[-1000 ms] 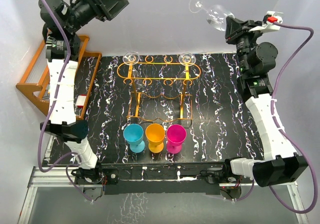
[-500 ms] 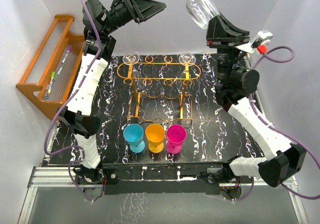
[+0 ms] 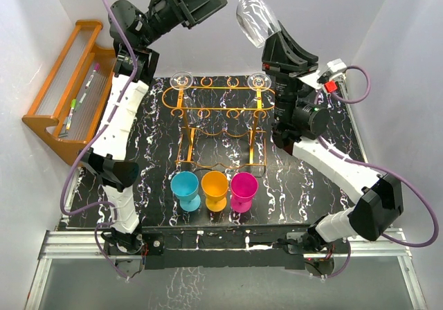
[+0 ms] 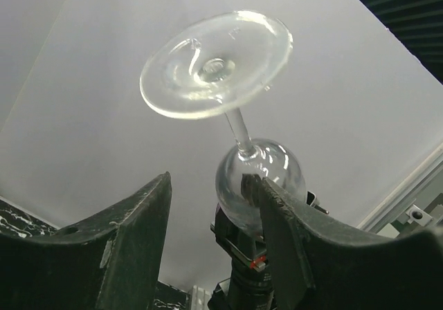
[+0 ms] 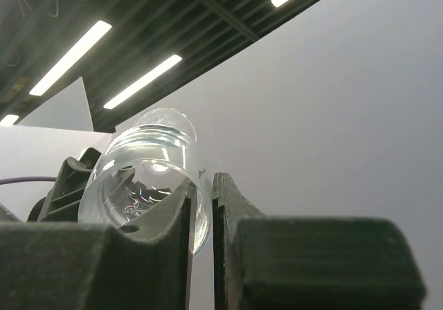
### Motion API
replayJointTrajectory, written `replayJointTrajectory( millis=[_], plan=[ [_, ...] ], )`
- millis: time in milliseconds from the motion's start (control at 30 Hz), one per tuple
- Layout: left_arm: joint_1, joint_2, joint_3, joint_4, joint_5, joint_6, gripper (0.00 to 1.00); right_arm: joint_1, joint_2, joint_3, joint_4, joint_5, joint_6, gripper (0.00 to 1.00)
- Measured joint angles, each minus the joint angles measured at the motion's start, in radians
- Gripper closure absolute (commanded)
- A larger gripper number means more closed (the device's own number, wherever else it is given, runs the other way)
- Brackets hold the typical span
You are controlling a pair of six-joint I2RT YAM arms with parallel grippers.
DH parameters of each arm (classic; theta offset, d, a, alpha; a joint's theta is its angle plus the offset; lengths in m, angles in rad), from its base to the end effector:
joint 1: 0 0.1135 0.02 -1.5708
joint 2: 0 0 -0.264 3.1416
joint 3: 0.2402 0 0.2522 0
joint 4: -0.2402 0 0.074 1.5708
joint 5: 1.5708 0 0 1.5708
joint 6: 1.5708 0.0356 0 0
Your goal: Place the wine glass upside down on the wine glass rack
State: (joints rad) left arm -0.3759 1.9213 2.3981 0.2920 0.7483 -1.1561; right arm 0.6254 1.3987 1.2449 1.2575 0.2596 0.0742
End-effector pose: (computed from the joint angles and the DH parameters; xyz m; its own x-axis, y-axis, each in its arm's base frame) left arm 0.3378 -0.1593 0.5968 -0.4020 -0.5624 -0.7226 0.8836 -0.0313 -0.4672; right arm 0.2282 0.1535 0.4922 0.6869 0.5844 -0.4321 -0.5245 0.8101 0.2620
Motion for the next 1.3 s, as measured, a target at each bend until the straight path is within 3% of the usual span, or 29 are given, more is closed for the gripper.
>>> replayJointTrajectory(
  millis=[600,733,833,933,1033,1200,1300],
  plan=[
    [0.000,0.000,0.029,0.089,0.019,-0.037,0.60,0.056,0.032,0.000,0.053,-0.061,-0.074,0.92],
    [0.001,0.000,0.029,0.105,0.027,-0.048,0.73,0.061,0.049,0.000,0.061,-0.073,-0.072,0.92],
    [0.002,0.000,0.029,0.105,0.031,-0.052,0.92,0.066,0.050,0.000,0.067,-0.087,-0.069,0.92],
    [0.002,0.000,0.030,0.122,0.037,-0.073,1.00,0.074,0.053,0.000,0.077,-0.096,-0.070,0.92],
    [0.002,0.000,0.040,0.138,0.037,-0.090,0.97,0.075,0.069,0.000,0.078,-0.110,-0.070,0.92],
    [0.008,0.000,0.045,0.150,0.040,-0.094,0.67,0.083,0.082,0.004,0.073,-0.136,-0.077,0.92],
    [0.005,0.000,0.045,0.149,0.051,-0.096,0.67,0.099,0.090,0.008,0.055,-0.155,-0.088,0.92]
  ],
)
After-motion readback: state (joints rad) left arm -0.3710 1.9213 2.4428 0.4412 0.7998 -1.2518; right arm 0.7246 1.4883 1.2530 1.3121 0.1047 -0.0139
